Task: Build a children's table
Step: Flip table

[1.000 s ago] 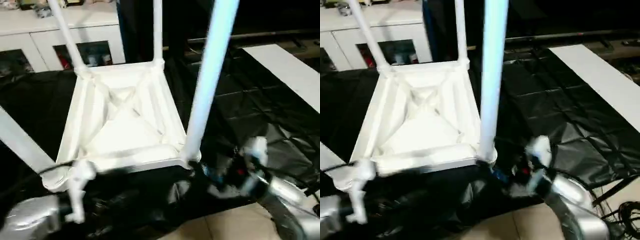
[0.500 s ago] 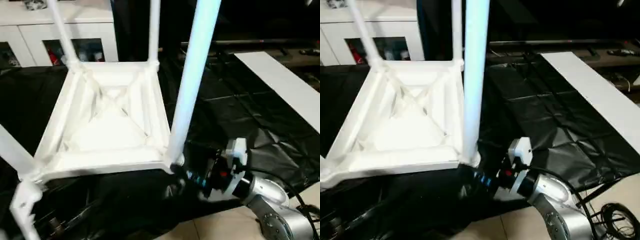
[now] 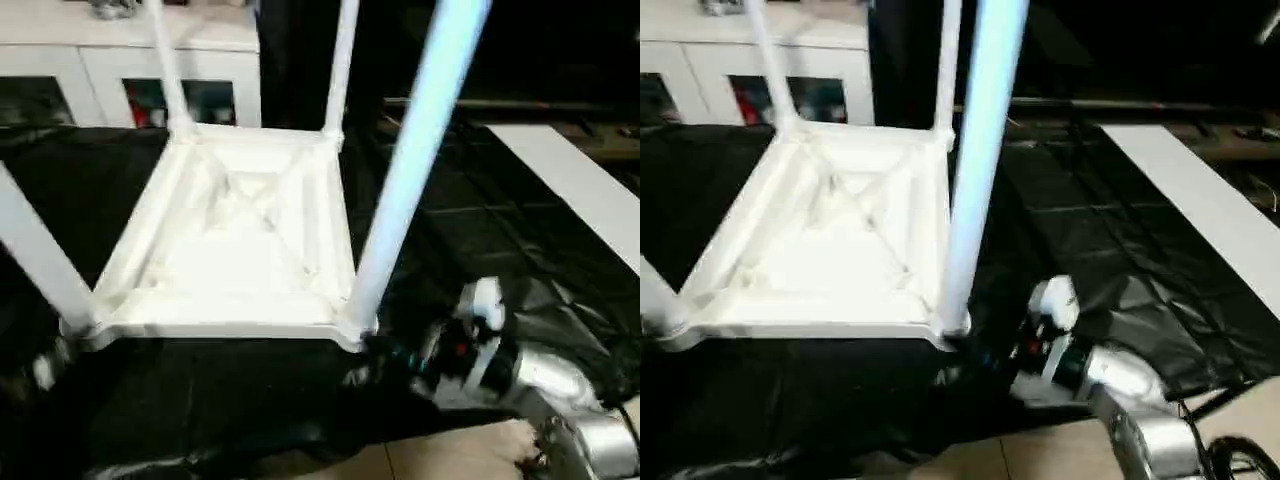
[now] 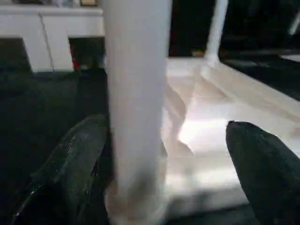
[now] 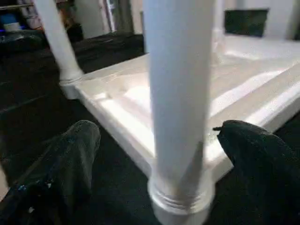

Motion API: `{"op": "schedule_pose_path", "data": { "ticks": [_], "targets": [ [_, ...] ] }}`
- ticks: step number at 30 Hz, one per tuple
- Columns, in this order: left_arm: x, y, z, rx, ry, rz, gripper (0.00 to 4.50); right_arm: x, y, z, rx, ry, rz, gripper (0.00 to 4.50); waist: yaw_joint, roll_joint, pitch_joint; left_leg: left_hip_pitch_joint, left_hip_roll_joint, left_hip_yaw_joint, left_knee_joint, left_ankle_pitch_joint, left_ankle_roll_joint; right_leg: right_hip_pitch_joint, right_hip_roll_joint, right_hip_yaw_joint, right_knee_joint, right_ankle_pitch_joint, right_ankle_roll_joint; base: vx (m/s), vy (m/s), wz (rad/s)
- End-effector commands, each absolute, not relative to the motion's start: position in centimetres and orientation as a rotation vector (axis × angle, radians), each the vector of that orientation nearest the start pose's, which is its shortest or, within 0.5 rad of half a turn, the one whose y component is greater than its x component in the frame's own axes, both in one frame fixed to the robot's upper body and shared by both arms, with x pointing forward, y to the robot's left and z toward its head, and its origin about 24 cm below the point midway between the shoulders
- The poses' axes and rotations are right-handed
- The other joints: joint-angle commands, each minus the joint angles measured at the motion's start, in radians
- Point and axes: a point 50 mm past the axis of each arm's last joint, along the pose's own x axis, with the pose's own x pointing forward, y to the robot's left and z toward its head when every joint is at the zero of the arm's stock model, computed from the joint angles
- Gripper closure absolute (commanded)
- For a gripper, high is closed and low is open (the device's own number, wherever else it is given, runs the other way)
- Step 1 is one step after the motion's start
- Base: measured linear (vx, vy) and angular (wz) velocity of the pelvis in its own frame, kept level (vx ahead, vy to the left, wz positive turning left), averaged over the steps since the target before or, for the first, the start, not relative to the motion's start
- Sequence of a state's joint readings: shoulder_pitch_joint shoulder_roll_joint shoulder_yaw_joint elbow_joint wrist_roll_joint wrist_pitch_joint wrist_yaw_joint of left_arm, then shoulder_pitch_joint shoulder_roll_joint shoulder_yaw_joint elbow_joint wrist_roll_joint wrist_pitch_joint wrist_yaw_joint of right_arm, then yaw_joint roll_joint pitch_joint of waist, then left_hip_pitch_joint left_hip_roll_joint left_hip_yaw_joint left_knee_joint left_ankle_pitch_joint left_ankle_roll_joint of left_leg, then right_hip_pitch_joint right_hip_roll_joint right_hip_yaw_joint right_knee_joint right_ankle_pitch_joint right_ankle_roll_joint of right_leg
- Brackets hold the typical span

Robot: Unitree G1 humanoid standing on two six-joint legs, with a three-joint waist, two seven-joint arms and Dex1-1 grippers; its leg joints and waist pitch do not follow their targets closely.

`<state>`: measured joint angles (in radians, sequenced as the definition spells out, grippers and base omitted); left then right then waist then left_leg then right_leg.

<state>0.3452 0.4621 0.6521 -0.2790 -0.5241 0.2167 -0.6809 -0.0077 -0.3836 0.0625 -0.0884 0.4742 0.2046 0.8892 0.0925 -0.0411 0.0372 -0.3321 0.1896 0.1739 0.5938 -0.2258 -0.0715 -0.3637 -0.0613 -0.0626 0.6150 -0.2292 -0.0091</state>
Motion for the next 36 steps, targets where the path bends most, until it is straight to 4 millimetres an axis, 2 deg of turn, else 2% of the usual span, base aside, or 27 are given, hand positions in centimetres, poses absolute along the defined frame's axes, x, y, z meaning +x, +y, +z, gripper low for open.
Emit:
{"op": "schedule_pose_path", "data": {
  "ticks": [1, 2, 3, 4, 5, 6, 7, 11, 13, 14, 15, 16, 18, 20, 21, 22, 23, 25, 26, 27, 28, 31, 32, 33, 34, 35, 36],
  "targets": [
    [15.9, 32.3, 10.6, 0.051, 0.018, -0.123, 0.04, 23.5, -16.6, 6.1, 0.129, 0.093, 0.963, 0.0, 0.0, 0.021, -0.023, -0.004, 0.05, -0.025, -0.094, -0.276, -0.007, 0.019, -0.078, 0.059, -0.082, -0.221, -0.136, 0.0, 0.0, 0.0],
    [16.5, 32.3, 10.7, 0.04, -0.01, -0.114, 0.04, 23.6, -16.7, 6.1, 0.128, 0.091, 0.961, 0.0, 0.0, 0.017, -0.023, -0.006, 0.05, -0.025, -0.094, -0.264, -0.003, 0.02, -0.077, 0.059, -0.082, -0.212, -0.136, 0.0, 0.0, 0.0],
    [17.0, 32.3, 10.7, 0.029, -0.024, -0.109, 0.04, 23.6, -16.7, 6.1, 0.129, 0.091, 0.961, 0.0, 0.0, 0.019, -0.026, -0.003, 0.048, -0.023, -0.092, -0.255, -0.001, 0.019, -0.078, 0.059, -0.082, -0.207, -0.137, 0.0, 0.0, 0.0],
    [17.7, 32.1, 10.7, 0.014, -0.033, -0.12, 0.04, 23.6, -16.8, 6.0, 0.125, 0.092, 0.959, 0.0, 0.002, 0.015, -0.031, -0.003, 0.047, -0.023, -0.088, -0.217, 0.005, 0.022, -0.077, 0.059, -0.077, -0.16, -0.143, 0.0, 0.0, 0.0],
    [17.9, 32.0, 10.7, 0.01, -0.034, -0.124, 0.04, 23.6, -16.8, 6.0, 0.123, 0.092, 0.959, 0.0, 0.002, 0.015, -0.031, -0.003, 0.047, -0.023, -0.088, -0.217, 0.005, 0.022, -0.077, 0.059, -0.077, -0.16, -0.143, 0.0, 0.0, 0.0],
    [18.7, 31.9, 10.6, 0.012, -0.028, -0.14, 0.04, 23.6, -16.9, 6.0, 0.118, 0.091, 0.963, 0.0, 0.002, 0.017, -0.034, -0.002, 0.047, -0.022, -0.085, -0.193, 0.01, 0.022, -0.076, 0.058, -0.073, -0.119, -0.149, 0.0, 0.0, 0.0],
    [19.1, 31.9, 10.6, 0.01, -0.028, -0.135, 0.04, 23.7, -16.9, 6.0, 0.115, 0.09, 0.963, 0.0, 0.001, 0.016, -0.036, -0.003, 0.047, -0.022, -0.083, -0.172, 0.014, 0.024, -0.075, 0.057, -0.068, -0.082, -0.157, 0.0, 0.0, 0.0],
    [20.6, 31.5, 10.6, -0.004, -0.029, -0.137, 0.04, 23.6, -16.8, 6.2, 0.115, 0.08, 0.971, 0.0, 0.0, 0.019, -0.039, -0.002, 0.046, -0.021, -0.081, -0.156, 0.017, 0.026, -0.074, 0.055, -0.064, -0.04, -0.174, 0.0, 0.0, 0.0],
    [20.9, 30.6, 10.7, -0.041, -0.027, -0.207, 0.04, 23.4, -16.7, 6.3, 0.116, 0.083, 0.987, 0.0, -0.001, 0.022, -0.039, -0.003, 0.047, -0.02, -0.08, -0.159, 0.015, 0.029, -0.075, 0.054, -0.061, -0.023, -0.191, 0.0, 0.0, 0.0],
    [20.9, 30.6, 10.7, -0.041, -0.027, -0.207, 0.04, 23.4, -16.7, 6.3, 0.116, 0.083, 0.987, 0.0, -0.001, 0.022, -0.038, -0.003, 0.047, -0.021, -0.081, -0.163, 0.016, 0.028, -0.075, 0.054, -0.062, -0.028, -0.194, 0.0, 0.0, 0.0],
    [20.7, 28.8, 10.9, -0.092, -0.018, -0.341, 0.04, 23.1, -16.7, 6.3, 0.11, 0.085, 1.002, 0.0, 0.002, 0.027, -0.038, -0.001, 0.049, -0.021, -0.081, -0.173, 0.01, 0.027, -0.078, 0.055, -0.061, -0.041, -0.202, 0.0, 0.0, 0.0],
    [20.4, 27.8, 11.0, -0.112, -0.009, -0.411, 0.04, 23.0, -16.9, 6.3, 0.103, 0.087, 1.005, 0.0, 0.002, 0.025, -0.037, -0.002, 0.049, -0.02, -0.081, -0.174, 0.008, 0.028, -0.077, 0.055, -0.062, -0.041, -0.205, 0.0, 0.0, 0.0],
    [20.3, 27.3, 11.0, -0.118, -0.002, -0.449, 0.04, 22.9, -17.0, 6.3, 0.093, 0.088, 1.002, 0.0, 0.004, 0.025, -0.032, 0.001, 0.051, -0.016, -0.084, -0.205, 0.008, 0.022, -0.073, 0.056, -0.068, -0.079, -0.208, 0.0, 0.0, 0.0],
    [19.8, 26.0, 10.5, -0.11, 0.051, -0.536, 0.04, 22.8, -17.6, 6.3, 0.067, 0.097, 0.983, 0.0, 0.006, 0.023, -0.031, 0.0, 0.048, -0.016, -0.083, -0.217, 0.01, 0.024, -0.074, 0.057, -0.07, -0.111, -0.201, 0.0, 0.0, 0.0],
    [19.7, 25.7, 10.3, -0.103, 0.073, -0.554, 0.04, 22.8, -17.9, 6.2, 0.062, 0.1, 0.977, 0.0, 0.009, 0.023, -0.027, -0.002, 0.05, -0.019, -0.087, -0.229, 0.013, 0.025, -0.075, 0.057, -0.076, -0.159, -0.18, 0.0, 0.0, 0.0],
    [19.7, 25.6, 10.3, -0.102, 0.074, -0.556, 0.04, 22.8, -17.9, 6.2, 0.061, 0.101, 0.976, 0.0, 0.009, 0.023, -0.027, -0.001, 0.05, -0.018, -0.087, -0.235, 0.013, 0.023, -0.076, 0.058, -0.077, -0.178, -0.174, 0.0, 0.0, 0.0],
    [19.6, 25.3, 9.4, -0.074, 0.134, -0.558, 0.04, 22.8, -18.4, 6.2, 0.047, 0.108, 0.959, 0.0, 0.009, 0.025, -0.027, 0.002, 0.05, -0.018, -0.087, -0.245, 0.012, 0.02, -0.075, 0.058, -0.081, -0.204, -0.166, 0.0, 0.0, 0.0],
    [19.7, 25.3, 8.4, -0.035, 0.191, -0.518, 0.04, 22.9, -18.7, 6.1, 0.033, 0.111, 0.941, 0.0, 0.009, 0.026, -0.025, -0.001, 0.051, -0.019, -0.089, -0.249, 0.01, 0.019, -0.075, 0.059, -0.083, -0.228, -0.15, 0.0, 0.0, 0.0],
    [19.8, 25.5, 7.7, -0.017, 0.219, -0.471, 0.04, 22.9, -18.8, 6.1, 0.03, 0.113, 0.936, 0.0, 0.007, 0.025, -0.026, -0.003, 0.051, -0.02, -0.09, -0.247, 0.007, 0.022, -0.074, 0.058, -0.084, -0.242, -0.138, 0.0, 0.0, 0.0],
    [20.0, 25.8, 7.2, -0.009, 0.238, -0.409, 0.04, 22.9, -18.8, 6.1, 0.029, 0.114, 0.936, 0.0, 0.006, 0.02, -0.028, -0.004, 0.048, -0.019, -0.086, -0.229, 0.01, 0.023, -0.075, 0.059, -0.084, -0.233, -0.133, 0.0, 0.0, 0.0],
    [20.2, 26.0, 6.9, -0.005, 0.247, -0.367, 0.04, 22.9, -18.8, 6.1, 0.031, 0.114, 0.941, 0.0, 0.005, 0.02, -0.028, -0.007, 0.047, -0.02, -0.086, -0.222, 0.012, 0.025, -0.075, 0.059, -0.083, -0.23, -0.132, 0.0, 0.0, 0.0],
    [20.5, 26.3, 6.9, -0.014, 0.225, -0.292, 0.31, 22.9, -18.5, 6.1, 0.034, 0.113, 0.949, 0.0, 0.005, 0.021, -0.028, -0.009, 0.047, -0.022, -0.085, -0.207, 0.019, 0.026, -0.079, 0.058, -0.087, -0.26, -0.126, 0.0, 0.0, 0.0],
    [20.7, 26.4, 7.0, -0.024, 0.206, -0.254, 0.31, 22.9, -18.3, 6.0, 0.035, 0.111, 0.949, 0.0, 0.005, 0.021, -0.029, -0.007, 0.048, -0.021, -0.083, -0.2, 0.02, 0.022, -0.077, 0.058, -0.087, -0.25, -0.133, 0.0, 0.0, 0.0],
    [20.9, 26.5, 7.3, -0.038, 0.177, -0.178, 0.38, 23.2, -18.0, 5.9, 0.033, 0.106, 0.936, 0.0, 0.003, 0.017, -0.029, -0.008, 0.048, -0.02, -0.082, -0.195, 0.022, 0.023, -0.075, 0.056, -0.084, -0.222, -0.146, 0.0, 0.0, 0.0],
    [20.9, 26.6, 7.3, -0.04, 0.169, -0.158, 0.41, 23.3, -17.9, 5.9, 0.033, 0.105, 0.929, 0.0, 0.004, 0.019, -0.029, -0.008, 0.048, -0.02, -0.081, -0.192, 0.022, 0.023, -0.075, 0.056, -0.083, -0.219, -0.148, 0.0, 0.0, 0.0],
    [20.9, 26.7, 7.4, -0.046, 0.146, -0.109, 0.64, 23.5, -17.6, 5.7, 0.037, 0.101, 0.908, 0.0, 0.002, 0.015, -0.029, -0.012, 0.047, -0.021, -0.082, -0.184, 0.024, 0.025, -0.075, 0.055, -0.083, -0.217, -0.148, 0.0, 0.0, 0.0],
    [20.8, 26.7, 7.5, -0.051, 0.134, -0.086, 0.64, 23.6, -17.5, 5.6, 0.041, 0.099, 0.896, 0.0, 0.0, 0.017, -0.029, -0.011, 0.047, -0.02, -0.081, -0.188, 0.024, 0.022, -0.076, 0.054, -0.085, -0.228, -0.144, 0.0, 0.0, 0.0]
  ]
}}
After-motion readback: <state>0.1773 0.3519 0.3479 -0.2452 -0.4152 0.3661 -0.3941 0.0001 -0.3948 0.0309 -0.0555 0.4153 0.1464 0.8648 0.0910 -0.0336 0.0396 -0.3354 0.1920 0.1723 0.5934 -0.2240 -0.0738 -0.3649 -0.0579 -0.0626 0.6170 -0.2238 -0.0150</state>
